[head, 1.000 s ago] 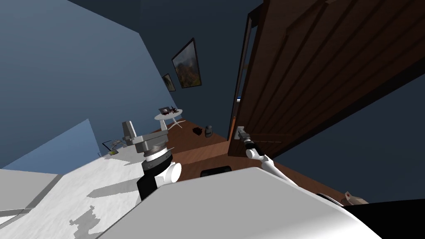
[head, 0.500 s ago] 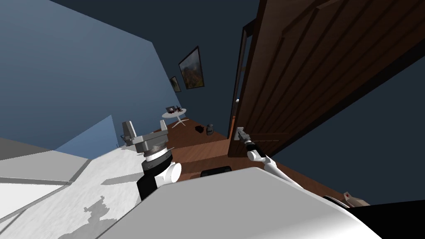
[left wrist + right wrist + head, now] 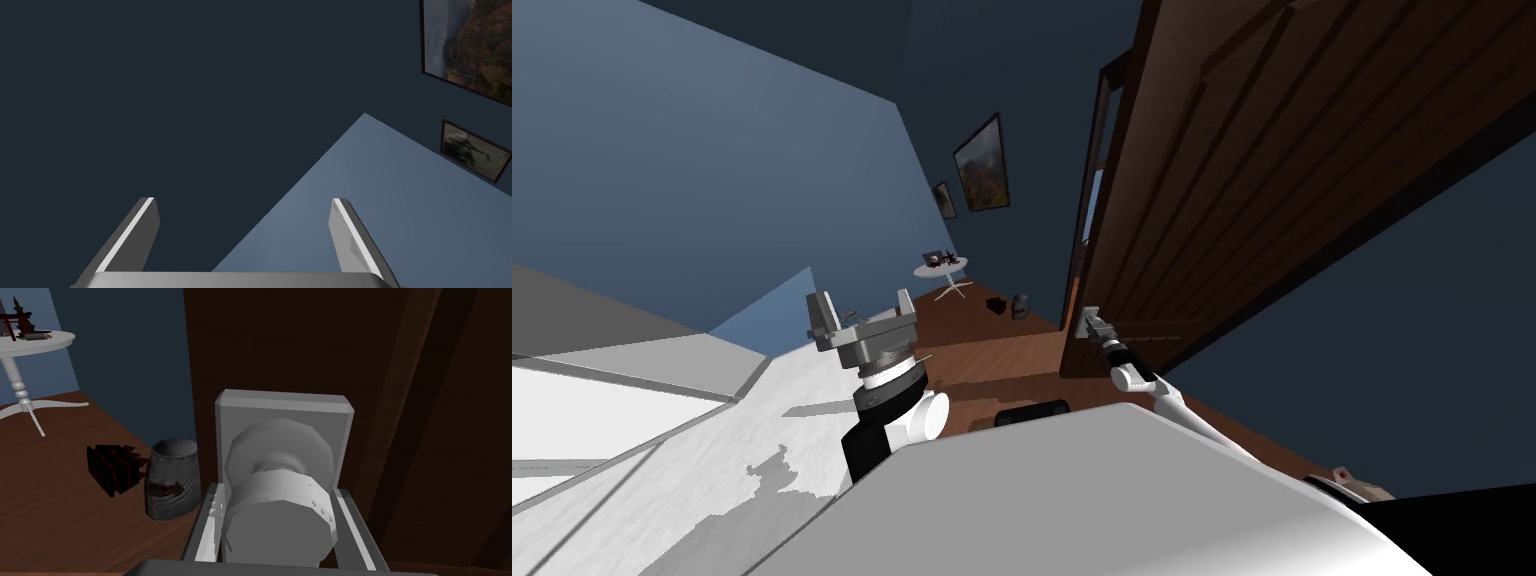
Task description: Pull the door open
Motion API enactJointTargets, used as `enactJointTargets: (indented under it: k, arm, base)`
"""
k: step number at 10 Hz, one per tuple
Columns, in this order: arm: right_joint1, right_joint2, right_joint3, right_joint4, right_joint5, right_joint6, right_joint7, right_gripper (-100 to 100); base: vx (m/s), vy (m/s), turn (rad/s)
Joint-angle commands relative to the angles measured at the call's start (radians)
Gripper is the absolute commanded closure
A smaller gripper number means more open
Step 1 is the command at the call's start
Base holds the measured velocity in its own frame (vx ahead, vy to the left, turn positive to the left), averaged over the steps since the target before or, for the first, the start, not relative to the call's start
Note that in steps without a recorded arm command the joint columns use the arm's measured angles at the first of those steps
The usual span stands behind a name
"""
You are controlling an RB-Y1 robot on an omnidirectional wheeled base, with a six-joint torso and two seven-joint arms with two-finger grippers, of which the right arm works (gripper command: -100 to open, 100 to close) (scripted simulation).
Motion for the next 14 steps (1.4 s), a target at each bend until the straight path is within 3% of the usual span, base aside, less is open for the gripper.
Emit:
enactJointTargets:
  k: [1, 5, 6, 14]
  arm:
    - [0.009, -0.018, 0.018, -0.009, 0.003, -0.011, -0.017, 100]
    - [0.027, -0.056, 0.053, -0.027, 0.007, -0.035, -0.052, 100]
    - [0.024, -0.049, 0.049, -0.024, 0.006, -0.027, -0.045, 100]
    - [0.059, -0.137, 0.119, -0.043, 0.03, -0.095, -0.131, 100]
  base:
    - [-0.22, -0.089, 0.105]
    - [-0.201, -0.07, 0.108]
    - [-0.095, -0.016, 0.028]
    - [-0.181, -0.072, 0.112]
